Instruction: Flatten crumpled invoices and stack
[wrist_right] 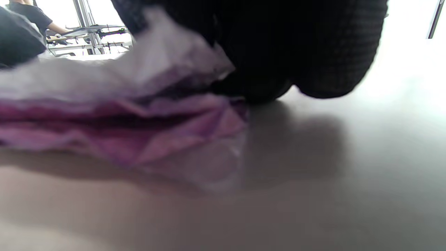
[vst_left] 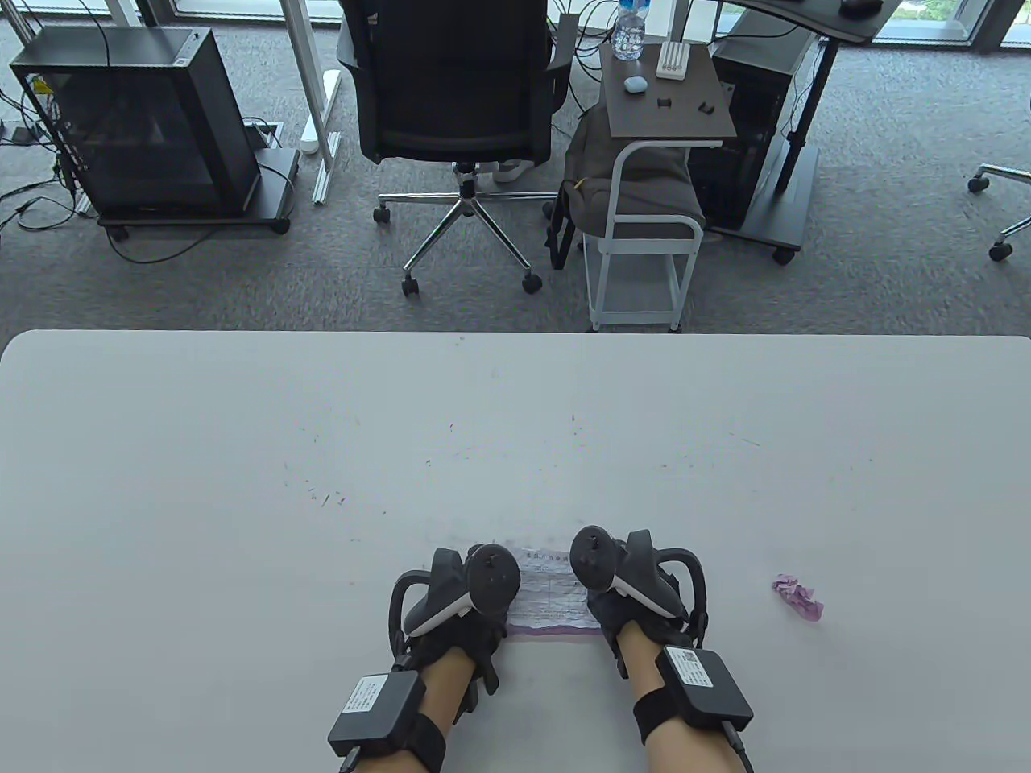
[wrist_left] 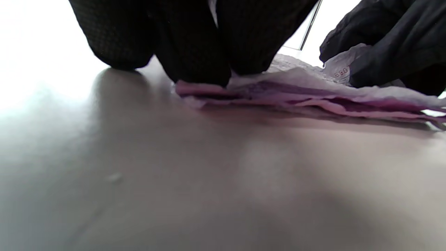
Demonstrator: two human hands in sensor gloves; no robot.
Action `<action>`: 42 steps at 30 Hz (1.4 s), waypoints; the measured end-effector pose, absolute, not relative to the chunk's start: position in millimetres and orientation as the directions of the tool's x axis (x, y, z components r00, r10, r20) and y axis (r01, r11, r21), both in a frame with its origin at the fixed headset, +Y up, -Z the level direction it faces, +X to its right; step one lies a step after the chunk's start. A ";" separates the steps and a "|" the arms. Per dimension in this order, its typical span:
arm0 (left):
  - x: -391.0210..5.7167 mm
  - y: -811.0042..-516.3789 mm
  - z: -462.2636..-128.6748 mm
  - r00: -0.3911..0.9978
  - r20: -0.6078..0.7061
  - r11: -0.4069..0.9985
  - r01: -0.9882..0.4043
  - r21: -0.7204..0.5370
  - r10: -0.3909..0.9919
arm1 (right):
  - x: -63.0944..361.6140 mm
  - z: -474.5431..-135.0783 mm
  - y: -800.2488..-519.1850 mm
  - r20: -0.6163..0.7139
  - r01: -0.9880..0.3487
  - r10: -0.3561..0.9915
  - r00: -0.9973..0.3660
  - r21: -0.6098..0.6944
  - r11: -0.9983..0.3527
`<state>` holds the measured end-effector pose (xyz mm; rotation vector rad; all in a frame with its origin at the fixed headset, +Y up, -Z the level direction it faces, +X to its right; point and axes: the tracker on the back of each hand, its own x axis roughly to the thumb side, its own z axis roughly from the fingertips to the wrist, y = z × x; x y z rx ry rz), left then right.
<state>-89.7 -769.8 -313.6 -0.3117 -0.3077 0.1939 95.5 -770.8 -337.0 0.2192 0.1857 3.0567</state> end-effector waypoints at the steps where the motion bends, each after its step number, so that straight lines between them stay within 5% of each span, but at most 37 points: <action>1: -89.0 -770.3 -313.0 0.941 0.269 0.940 -0.113 -0.322 0.205 | 95.3 -336.7 -772.0 0.132 -0.043 0.060 -0.989 0.126 -0.991; 8: -95.6 -771.5 -309.6 0.963 0.252 0.946 -0.007 -0.325 0.094 | 94.2 -334.0 -770.8 0.061 0.031 -0.023 -0.998 0.126 -0.992; 15: -112.3 -761.8 -307.4 0.938 0.277 0.946 -0.121 -0.302 0.209 | 109.6 -330.2 -759.6 0.050 0.134 -0.132 -0.990 0.034 -0.990; 22: -130.8 -724.8 -275.3 0.903 0.406 0.988 -0.097 -0.122 0.139 | 190.6 -324.2 -743.5 -0.105 0.297 -0.300 -0.948 0.046 -0.954; 33: -128.7 -702.9 -229.4 0.904 0.393 0.983 -0.119 -0.143 0.166 | 259.9 -299.8 -771.1 -0.266 0.128 -0.206 -0.942 0.282 -0.951; 37: -128.3 -714.4 -228.6 0.898 0.398 0.982 -0.159 -0.105 0.188 | 258.3 -295.3 -770.5 -0.186 0.158 -0.182 -0.966 0.136 -0.978; 42: -127.9 -720.7 -228.9 0.893 0.407 0.979 -0.150 -0.139 0.194 | 247.2 -288.9 -748.4 -0.156 0.141 -0.161 -0.974 0.136 -0.981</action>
